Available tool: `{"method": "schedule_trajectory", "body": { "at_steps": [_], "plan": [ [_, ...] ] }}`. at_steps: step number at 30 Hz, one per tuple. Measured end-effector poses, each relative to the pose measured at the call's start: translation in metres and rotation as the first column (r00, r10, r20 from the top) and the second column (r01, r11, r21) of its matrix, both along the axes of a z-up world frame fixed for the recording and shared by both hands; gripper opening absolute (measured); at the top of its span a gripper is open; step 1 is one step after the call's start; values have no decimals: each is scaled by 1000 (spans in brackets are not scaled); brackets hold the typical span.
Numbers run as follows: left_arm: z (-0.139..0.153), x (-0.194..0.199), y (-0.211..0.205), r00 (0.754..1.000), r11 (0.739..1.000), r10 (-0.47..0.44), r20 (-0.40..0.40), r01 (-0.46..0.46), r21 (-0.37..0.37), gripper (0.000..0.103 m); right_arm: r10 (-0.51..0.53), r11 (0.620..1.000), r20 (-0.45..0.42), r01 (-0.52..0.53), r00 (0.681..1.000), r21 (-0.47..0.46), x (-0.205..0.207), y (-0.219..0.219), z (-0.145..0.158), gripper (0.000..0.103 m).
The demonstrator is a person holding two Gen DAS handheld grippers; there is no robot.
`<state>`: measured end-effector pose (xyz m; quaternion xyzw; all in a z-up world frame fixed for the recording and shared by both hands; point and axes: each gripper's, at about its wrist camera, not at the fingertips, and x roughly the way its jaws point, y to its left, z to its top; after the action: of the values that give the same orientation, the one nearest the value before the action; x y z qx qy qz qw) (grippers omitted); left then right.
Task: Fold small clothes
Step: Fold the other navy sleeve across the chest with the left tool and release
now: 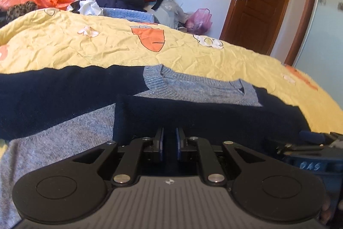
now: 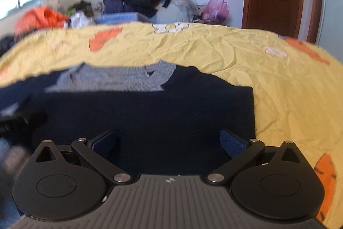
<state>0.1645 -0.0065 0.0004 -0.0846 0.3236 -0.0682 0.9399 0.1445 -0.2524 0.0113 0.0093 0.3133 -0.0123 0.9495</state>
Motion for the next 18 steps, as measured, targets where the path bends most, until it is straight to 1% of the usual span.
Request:
{"method": "schedule_trajectory", "body": {
  "at_steps": [1, 2, 4, 5, 6, 7, 8, 9, 10, 11, 12, 13, 14, 15, 16, 17, 18],
  "plan": [
    [2, -1, 4, 1000, 1000, 1, -1, -1, -23, 11, 0, 1000, -1, 0, 1000, -7, 0, 1, 0, 103],
    [5, -5, 11, 1000, 999, 14, -5, -14, -48, 11, -1, 1000, 1, 1, 1000, 9, 0, -2, 0, 103],
    [12, -20, 30, 998, 994, 66, -8, -66, -81, 14, 0, 1000, 7, -1, 1000, 29, -1, -6, 1, 103],
    [17, -30, 43, 996, 991, 92, 6, -91, -96, 19, 1, 1000, 8, -1, 1000, 30, -1, -6, 1, 103],
    [21, -40, 61, 992, 986, 124, 29, -120, -117, 30, 1, 999, 9, -1, 1000, 33, -2, -6, 1, 103],
    [25, -50, 81, 984, 978, 168, 56, -159, -138, 39, 1, 999, 11, -1, 1000, 39, -2, -7, 1, 103],
    [28, -60, 105, 971, 964, 226, 79, -211, -164, 64, 0, 999, 13, -1, 1000, 41, -3, -7, 1, 103],
    [30, -68, 131, 948, 940, 304, 96, -281, -195, 86, 0, 999, 13, -1, 1000, 41, -2, -7, 1, 103],
    [31, -77, 160, 912, 902, 395, 106, -363, -235, 90, 0, 999, 13, -1, 1000, 41, -2, -7, 1, 103],
    [30, -84, 191, 866, 848, 490, 99, -448, -281, 90, 0, 999, 12, -1, 1000, 40, -2, -7, 1, 103],
    [28, -90, 223, 811, 778, 582, 61, -534, -331, 90, 1, 999, 12, -1, 1000, 39, -2, -7, 1, 103],
    [26, -96, 255, 747, 689, 664, -3, -614, -385, 90, 1, 999, 12, -1, 1000, 39, -2, -7, 1, 103],
    [20, -103, 285, 679, 583, 730, -81, -679, -446, 90, 0, 999, 12, -1, 1000, 41, -2, -7, 2, 103],
    [13, -110, 312, 626, 483, 766, -143, -708, -515, 90, 0, 999, 13, -1, 1000, 42, -2, -7, 2, 103],
    [5, -117, 334, 598, 407, 781, -182, -708, -577, 90, 0, 999, 13, -1, 1000, 42, -2, -7, 2, 103],
    [-1, -121, 351, 581, 354, 787, -210, -703, -617, 90, 0, 999, 12, -1, 1000, 41, -2, -6, 2, 103],
    [-5, -122, 363, 580, 332, 786, -215, -689, -644, 90, 0, 999, 12, -1, 1000, 41, -2, -6, 2, 103]
  ]
}}
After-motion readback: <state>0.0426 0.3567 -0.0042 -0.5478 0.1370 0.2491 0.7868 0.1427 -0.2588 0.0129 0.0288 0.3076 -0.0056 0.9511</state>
